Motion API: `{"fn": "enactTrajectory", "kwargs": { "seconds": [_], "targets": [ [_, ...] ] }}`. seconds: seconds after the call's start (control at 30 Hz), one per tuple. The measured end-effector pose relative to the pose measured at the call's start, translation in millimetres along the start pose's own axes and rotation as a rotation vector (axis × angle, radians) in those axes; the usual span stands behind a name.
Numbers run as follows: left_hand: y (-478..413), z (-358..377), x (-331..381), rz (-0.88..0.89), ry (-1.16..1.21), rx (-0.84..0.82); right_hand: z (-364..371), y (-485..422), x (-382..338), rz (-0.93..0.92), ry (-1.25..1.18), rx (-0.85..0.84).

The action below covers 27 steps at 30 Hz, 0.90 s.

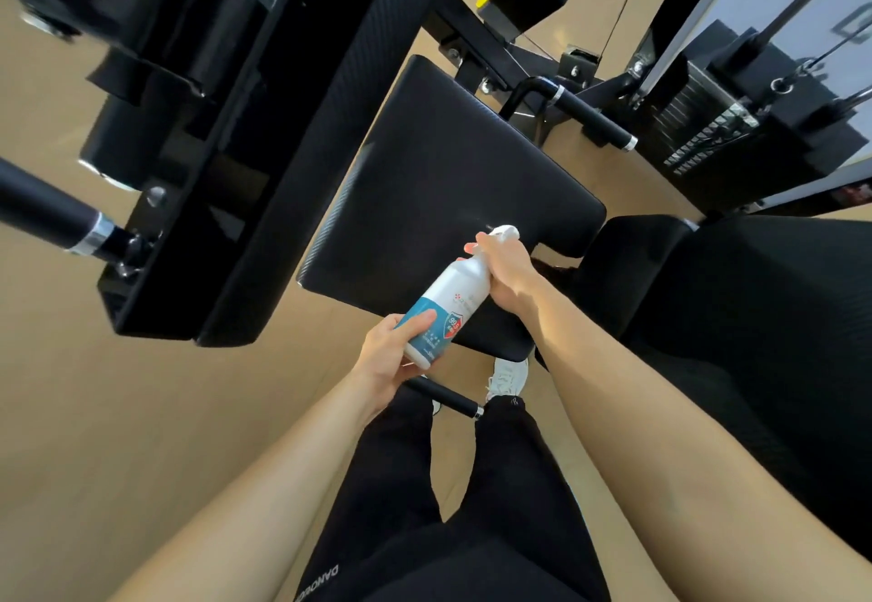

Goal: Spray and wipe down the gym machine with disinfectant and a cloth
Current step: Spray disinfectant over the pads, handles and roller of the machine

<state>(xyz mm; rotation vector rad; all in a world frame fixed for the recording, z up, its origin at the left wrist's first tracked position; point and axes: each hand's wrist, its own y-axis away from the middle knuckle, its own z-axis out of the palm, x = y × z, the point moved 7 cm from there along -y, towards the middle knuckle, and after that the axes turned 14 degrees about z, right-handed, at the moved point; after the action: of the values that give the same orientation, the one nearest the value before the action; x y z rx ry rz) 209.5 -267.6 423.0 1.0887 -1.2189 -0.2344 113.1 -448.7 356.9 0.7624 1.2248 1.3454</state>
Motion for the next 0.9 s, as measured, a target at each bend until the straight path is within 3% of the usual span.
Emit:
{"fn": "enactTrajectory", "kwargs": {
  "seconds": [0.17,0.3,0.63,0.9],
  "targets": [
    [39,-16,-28,0.003,-0.030,0.002,20,-4,36,-0.040,0.355,0.087],
    [59,-32,-55,-0.053,0.068,0.067,27,-4,67,-0.073,0.457,0.046],
    [81,-50,-97,-0.111,-0.007,-0.031,5,-3,148,0.112,0.112,0.176],
    [78,-65,-116,-0.088,-0.112,-0.215,-38,24,204,0.051,-0.215,0.434]
  ]
}}
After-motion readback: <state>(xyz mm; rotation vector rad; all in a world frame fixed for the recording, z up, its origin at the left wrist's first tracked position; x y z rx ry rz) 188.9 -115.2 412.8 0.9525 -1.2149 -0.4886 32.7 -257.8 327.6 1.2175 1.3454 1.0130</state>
